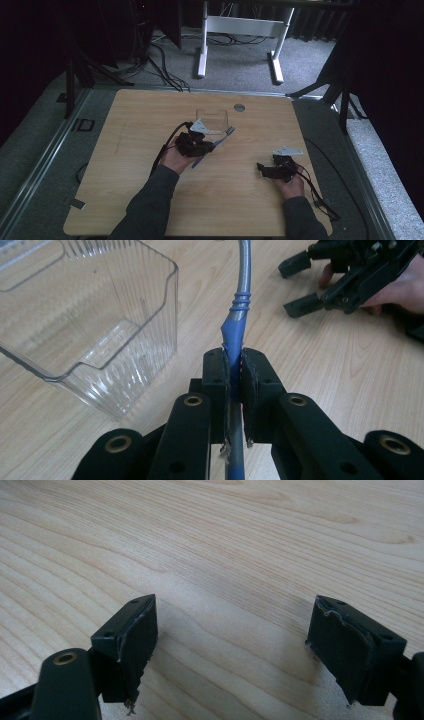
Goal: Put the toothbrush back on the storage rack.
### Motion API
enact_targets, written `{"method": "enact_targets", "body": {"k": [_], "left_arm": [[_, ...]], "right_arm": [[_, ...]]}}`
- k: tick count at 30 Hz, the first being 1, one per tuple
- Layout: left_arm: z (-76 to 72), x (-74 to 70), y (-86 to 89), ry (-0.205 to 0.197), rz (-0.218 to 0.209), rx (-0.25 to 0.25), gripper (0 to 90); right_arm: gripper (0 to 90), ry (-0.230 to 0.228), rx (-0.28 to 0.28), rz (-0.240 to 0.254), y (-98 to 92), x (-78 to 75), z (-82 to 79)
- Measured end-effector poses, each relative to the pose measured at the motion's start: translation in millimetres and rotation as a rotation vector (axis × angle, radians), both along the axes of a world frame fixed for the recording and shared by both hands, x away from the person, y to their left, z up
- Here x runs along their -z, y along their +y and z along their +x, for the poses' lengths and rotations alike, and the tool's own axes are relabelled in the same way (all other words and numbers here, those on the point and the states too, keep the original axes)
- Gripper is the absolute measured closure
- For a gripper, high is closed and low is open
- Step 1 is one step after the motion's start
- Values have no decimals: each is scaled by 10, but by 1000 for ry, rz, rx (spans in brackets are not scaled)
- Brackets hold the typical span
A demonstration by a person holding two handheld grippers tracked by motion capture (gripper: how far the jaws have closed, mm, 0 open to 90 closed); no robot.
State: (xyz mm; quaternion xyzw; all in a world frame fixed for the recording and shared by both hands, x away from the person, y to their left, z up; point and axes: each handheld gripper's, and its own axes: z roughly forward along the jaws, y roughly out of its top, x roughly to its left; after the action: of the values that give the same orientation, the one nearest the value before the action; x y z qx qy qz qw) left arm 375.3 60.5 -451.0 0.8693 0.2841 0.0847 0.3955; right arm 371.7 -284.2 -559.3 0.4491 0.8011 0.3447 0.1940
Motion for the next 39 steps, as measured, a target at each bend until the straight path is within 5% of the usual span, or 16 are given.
{"method": "enact_targets", "body": {"k": [12,39], "left_arm": [[25,-44,68,-18,-49,-36,818],[143,-227,38,-61,-85,-65,818]], "right_arm": [[196,0,0,0,0,0,0],[196,0,1,1,1,0,0]]}}
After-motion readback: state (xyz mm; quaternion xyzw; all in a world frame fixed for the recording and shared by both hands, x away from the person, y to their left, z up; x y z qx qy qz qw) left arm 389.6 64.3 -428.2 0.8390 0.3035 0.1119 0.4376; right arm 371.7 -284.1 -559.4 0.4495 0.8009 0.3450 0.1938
